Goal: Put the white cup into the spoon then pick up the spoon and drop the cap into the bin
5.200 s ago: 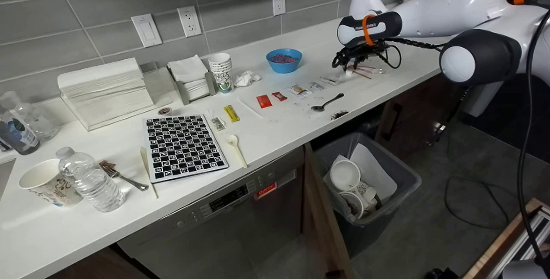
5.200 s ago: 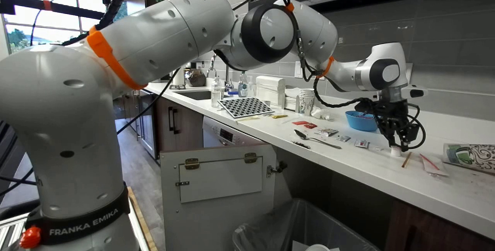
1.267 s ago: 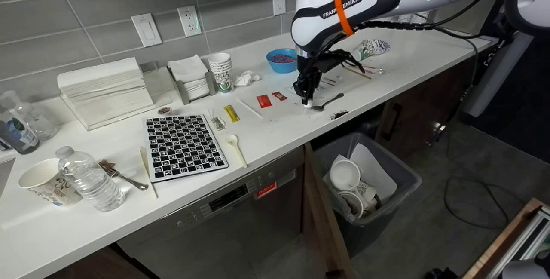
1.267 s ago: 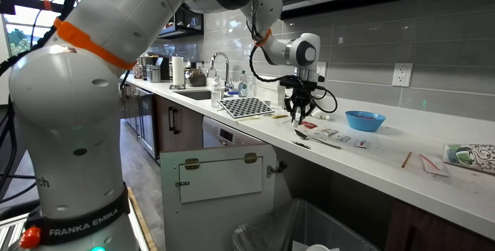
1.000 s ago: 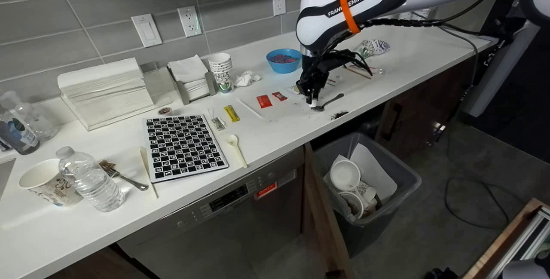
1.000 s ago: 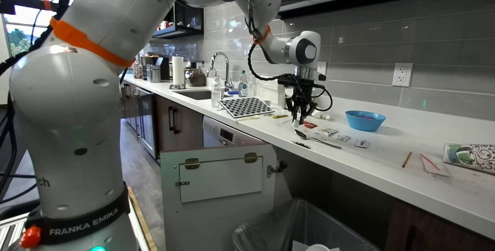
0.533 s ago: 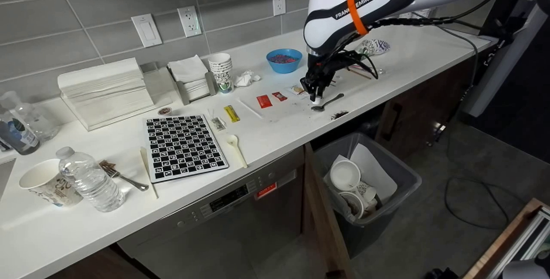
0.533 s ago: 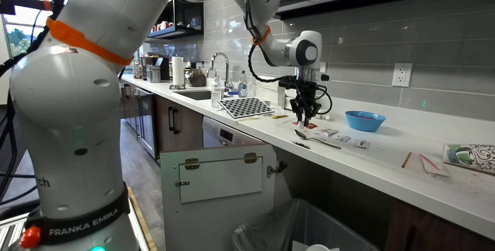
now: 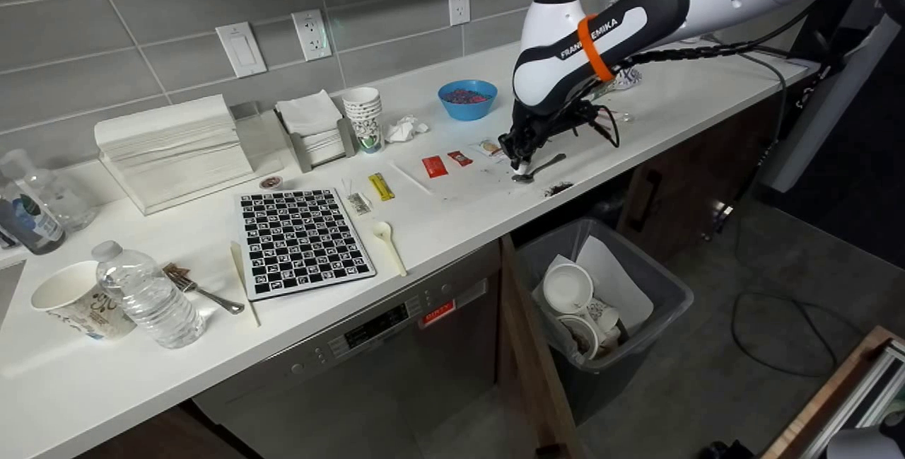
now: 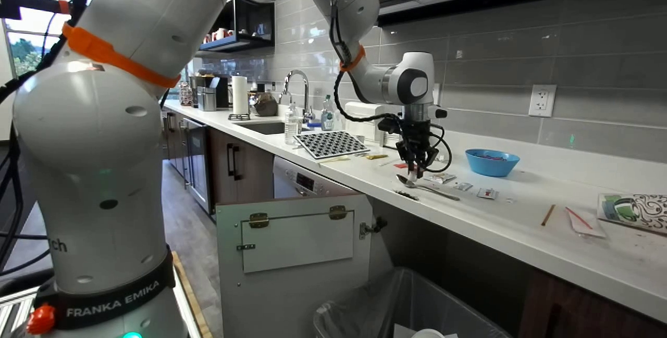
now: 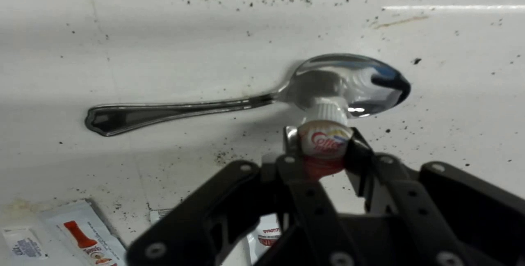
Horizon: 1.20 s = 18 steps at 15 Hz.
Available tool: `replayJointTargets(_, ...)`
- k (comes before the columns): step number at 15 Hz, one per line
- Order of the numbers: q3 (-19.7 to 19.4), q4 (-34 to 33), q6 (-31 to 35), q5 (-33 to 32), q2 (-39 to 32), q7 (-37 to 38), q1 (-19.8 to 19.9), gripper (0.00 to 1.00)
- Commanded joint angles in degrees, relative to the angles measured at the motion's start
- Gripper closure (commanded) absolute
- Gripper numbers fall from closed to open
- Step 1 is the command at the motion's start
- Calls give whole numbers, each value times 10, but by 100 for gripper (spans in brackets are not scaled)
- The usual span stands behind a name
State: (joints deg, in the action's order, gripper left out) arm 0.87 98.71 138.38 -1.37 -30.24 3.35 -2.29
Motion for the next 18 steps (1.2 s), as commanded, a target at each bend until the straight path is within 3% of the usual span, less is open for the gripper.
replayJointTargets(1, 5, 44, 46, 20, 18, 3, 4, 92)
replayJointTargets(18, 8, 114, 37, 55, 70, 9, 4, 92)
